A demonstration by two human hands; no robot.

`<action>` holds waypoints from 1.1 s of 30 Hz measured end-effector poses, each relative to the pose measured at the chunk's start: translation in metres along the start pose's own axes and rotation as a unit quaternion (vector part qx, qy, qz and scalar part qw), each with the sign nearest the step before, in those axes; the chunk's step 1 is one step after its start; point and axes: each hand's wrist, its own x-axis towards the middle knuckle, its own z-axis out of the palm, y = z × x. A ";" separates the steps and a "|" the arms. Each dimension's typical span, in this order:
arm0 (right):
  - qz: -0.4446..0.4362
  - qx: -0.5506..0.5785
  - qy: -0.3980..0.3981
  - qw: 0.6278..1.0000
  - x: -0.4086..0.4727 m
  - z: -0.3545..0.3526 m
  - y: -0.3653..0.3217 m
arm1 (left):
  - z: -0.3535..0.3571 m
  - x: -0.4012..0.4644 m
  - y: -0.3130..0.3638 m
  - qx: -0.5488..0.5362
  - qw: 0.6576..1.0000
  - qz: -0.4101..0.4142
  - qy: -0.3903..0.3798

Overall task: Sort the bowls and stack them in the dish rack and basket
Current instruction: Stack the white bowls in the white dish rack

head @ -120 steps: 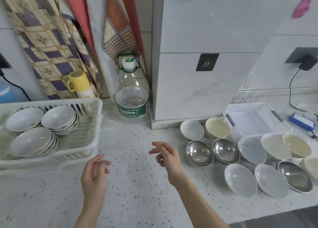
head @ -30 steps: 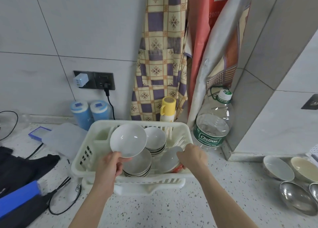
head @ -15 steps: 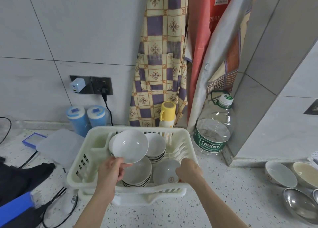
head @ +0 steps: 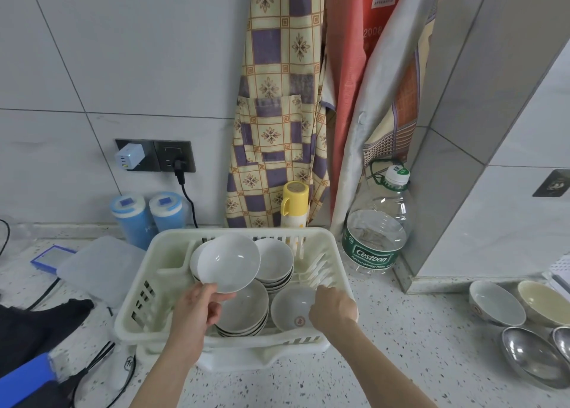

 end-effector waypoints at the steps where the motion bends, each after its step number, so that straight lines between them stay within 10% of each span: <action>1: 0.000 -0.011 0.011 1.000 -0.001 0.000 -0.001 | -0.001 0.001 0.000 -0.003 1.000 -0.003 0.000; 33: -0.174 -0.093 -0.026 0.980 0.006 -0.023 0.000 | 0.001 -0.003 0.002 -0.036 0.999 -0.011 -0.007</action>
